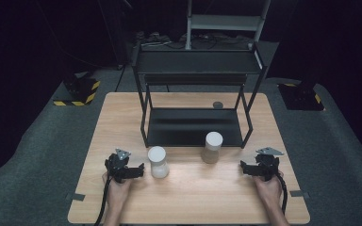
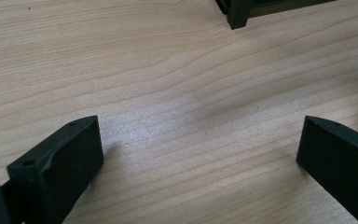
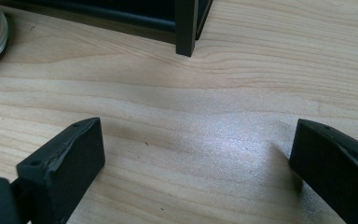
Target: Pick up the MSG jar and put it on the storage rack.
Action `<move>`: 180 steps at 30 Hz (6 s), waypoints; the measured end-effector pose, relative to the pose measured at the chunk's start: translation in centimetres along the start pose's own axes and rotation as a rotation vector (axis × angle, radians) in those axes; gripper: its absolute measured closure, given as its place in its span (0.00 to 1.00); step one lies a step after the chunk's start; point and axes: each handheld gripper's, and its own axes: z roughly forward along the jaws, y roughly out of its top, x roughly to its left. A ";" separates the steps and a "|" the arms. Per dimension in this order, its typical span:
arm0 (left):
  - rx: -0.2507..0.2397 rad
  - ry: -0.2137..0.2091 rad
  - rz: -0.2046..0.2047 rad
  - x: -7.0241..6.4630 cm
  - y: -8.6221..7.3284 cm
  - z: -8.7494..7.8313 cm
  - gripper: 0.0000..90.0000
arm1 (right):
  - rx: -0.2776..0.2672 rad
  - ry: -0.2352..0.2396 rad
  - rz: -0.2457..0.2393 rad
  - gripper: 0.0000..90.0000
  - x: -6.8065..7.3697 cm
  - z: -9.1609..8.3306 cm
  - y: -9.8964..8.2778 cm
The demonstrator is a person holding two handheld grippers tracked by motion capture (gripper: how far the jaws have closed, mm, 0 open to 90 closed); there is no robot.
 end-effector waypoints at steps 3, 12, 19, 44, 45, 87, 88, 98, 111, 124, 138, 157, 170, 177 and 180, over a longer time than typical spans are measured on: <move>0.000 0.000 0.000 0.0 0.0 0.0 0.00 | 0.000 0.000 0.000 0.03 0.0 0.0 0.0; -0.001 -0.011 0.008 0.2 -0.1 -0.1 0.00 | 0.000 0.000 0.000 0.03 0.0 0.0 0.0; 0.009 -0.033 0.025 0.2 -0.4 -0.7 0.01 | 0.000 0.000 0.000 0.03 0.0 0.0 0.0; -0.059 -0.295 0.124 0.2 -2.0 -3.0 0.01 | 0.000 0.000 0.000 0.03 0.0 0.0 0.0; -0.062 -0.300 0.125 0.1 -2.0 -2.9 0.01 | 0.000 0.000 0.000 0.03 0.0 0.0 0.0; -0.193 -0.300 0.137 -4.1 -0.2 -1.4 0.17 | 0.000 0.000 -0.001 0.03 0.0 0.0 0.0; -0.200 -0.296 0.134 -4.2 -0.1 -1.3 0.17 | 0.000 0.000 -0.002 0.03 0.0 0.0 0.0; -0.234 -0.278 0.113 -4.7 -0.1 -1.2 0.26 | 0.000 0.000 -0.002 0.03 0.0 0.0 0.0; -0.265 -0.257 0.111 -4.9 -0.5 -1.4 0.36 | -0.001 0.000 -0.002 0.03 0.0 0.0 0.0; -0.264 -0.259 0.131 -5.1 -0.1 -1.6 0.37 | -0.001 0.000 -0.002 0.03 0.0 0.0 0.0; -0.255 -0.288 0.146 -4.6 2.5 -3.6 0.37 | -0.001 0.000 -0.002 0.03 0.0 0.0 0.0; -0.225 -0.363 0.138 -2.9 7.4 -6.2 0.37 | -0.001 0.000 -0.002 0.03 0.0 0.0 0.0; -0.213 -0.367 0.200 -2.8 12.2 -9.2 0.37 | -0.001 0.000 -0.002 0.03 0.0 0.0 0.0; -0.215 -0.389 0.215 -2.8 14.9 -10.5 0.37 | -0.001 0.000 -0.002 0.03 0.0 0.0 0.0; -0.219 -0.387 0.222 -2.9 16.1 -11.1 0.37 | -0.001 0.000 -0.002 0.03 0.0 0.0 0.0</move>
